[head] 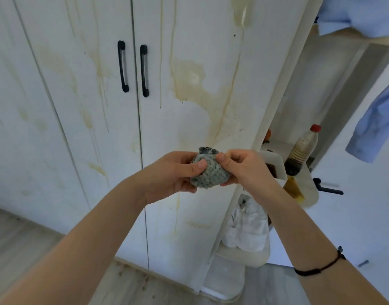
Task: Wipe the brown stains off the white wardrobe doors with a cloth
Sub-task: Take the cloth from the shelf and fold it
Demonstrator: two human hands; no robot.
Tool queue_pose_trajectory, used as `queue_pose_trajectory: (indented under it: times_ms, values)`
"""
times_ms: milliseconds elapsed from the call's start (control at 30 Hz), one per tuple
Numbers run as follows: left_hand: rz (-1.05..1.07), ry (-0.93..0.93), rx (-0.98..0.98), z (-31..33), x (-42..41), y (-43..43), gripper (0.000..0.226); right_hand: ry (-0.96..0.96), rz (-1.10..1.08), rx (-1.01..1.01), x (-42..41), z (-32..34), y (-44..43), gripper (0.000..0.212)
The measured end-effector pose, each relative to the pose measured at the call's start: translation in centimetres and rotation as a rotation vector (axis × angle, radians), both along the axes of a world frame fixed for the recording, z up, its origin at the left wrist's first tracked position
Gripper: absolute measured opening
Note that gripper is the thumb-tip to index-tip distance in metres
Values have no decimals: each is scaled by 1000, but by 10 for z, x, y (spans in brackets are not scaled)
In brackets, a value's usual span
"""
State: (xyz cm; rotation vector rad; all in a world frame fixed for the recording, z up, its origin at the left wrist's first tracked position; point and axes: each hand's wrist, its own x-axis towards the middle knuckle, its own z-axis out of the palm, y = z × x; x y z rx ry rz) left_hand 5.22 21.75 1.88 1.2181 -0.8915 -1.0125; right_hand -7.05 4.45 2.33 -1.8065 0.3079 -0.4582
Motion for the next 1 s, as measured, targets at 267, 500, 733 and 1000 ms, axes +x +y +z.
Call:
queue_pose_trajectory:
  times_ms: [267,500,733,1000]
  values:
    - [253,314,-174,-18,25,17,42,-183,-63,335,13,-7,18,33]
    - [399,194,-136,-9,-6,-9,34,-490,-84,834,6,33,15,29]
    - [578,-71,-135,-8,-60,-65,20,-632,29,1103,2,48,33,29]
    - [610,160,-175,29,-63,-64,40,-502,70,964,-13,18,31,29]
